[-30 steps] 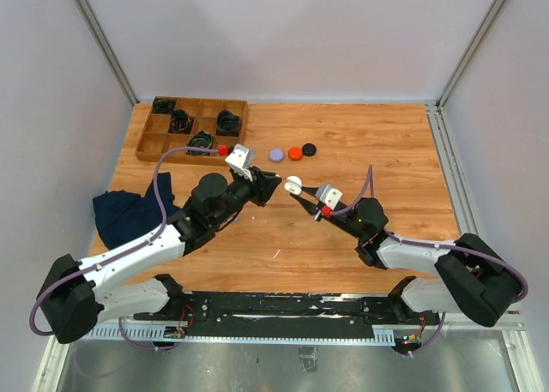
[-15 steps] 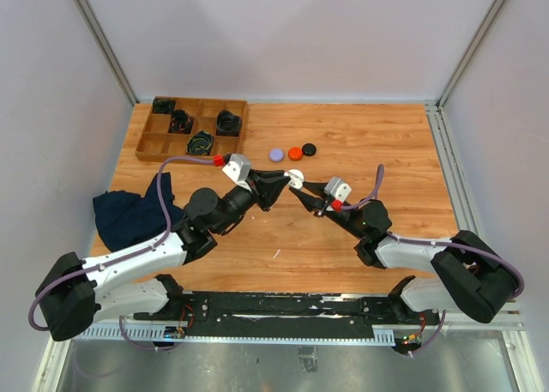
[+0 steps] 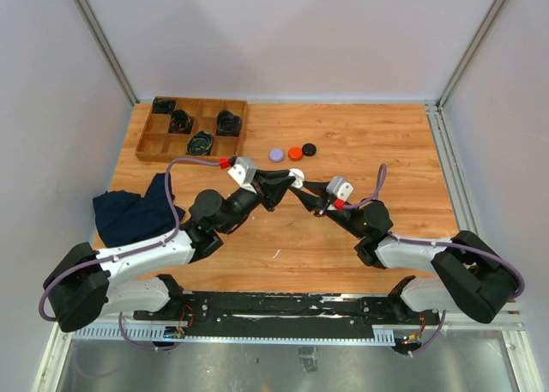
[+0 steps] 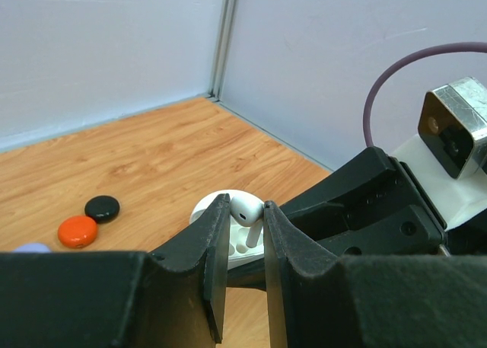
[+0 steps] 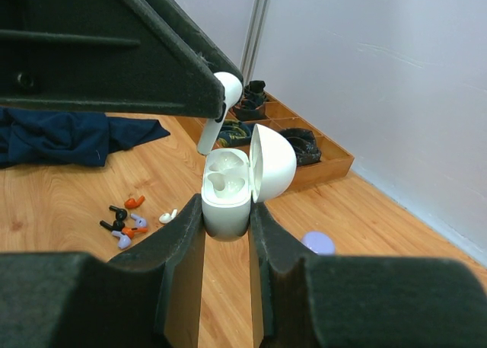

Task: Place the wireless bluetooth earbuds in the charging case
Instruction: Place the earbud in the charging case.

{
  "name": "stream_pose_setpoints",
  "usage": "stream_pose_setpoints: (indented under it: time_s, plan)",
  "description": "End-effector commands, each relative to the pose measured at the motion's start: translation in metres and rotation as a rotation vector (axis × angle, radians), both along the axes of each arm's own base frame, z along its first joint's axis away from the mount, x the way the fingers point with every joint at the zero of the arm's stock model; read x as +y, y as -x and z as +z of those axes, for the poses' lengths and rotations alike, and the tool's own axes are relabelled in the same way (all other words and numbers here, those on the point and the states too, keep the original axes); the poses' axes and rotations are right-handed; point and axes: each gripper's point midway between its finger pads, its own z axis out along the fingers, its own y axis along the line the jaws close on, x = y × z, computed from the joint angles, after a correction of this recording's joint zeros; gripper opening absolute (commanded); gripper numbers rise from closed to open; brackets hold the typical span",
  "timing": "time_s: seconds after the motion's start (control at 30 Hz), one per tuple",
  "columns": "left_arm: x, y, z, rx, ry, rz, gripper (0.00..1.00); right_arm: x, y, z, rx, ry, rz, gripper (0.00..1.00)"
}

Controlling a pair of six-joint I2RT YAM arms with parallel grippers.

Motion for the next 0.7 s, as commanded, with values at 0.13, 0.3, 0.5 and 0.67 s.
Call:
stream_pose_setpoints:
  time_s: [0.13, 0.3, 0.5, 0.67]
  plan:
    - [-0.005, 0.004, 0.006, -0.047, 0.008, -0.015, 0.26, 0.0, 0.009, 0.03, -0.07, -0.069, 0.02, 0.01]
    - [-0.008, 0.001, -0.001, -0.035, -0.008, -0.012, 0.26, 0.001, 0.012, 0.032, -0.075, -0.07, 0.032, 0.01]
    - [-0.009, 0.0, -0.002, -0.034, -0.011, -0.008, 0.26, 0.0, 0.013, 0.034, -0.078, -0.069, 0.035, 0.01]
    - [-0.008, 0.002, -0.005, -0.033, -0.014, -0.011, 0.26, 0.0, 0.014, 0.034, -0.079, -0.07, 0.034, 0.01]
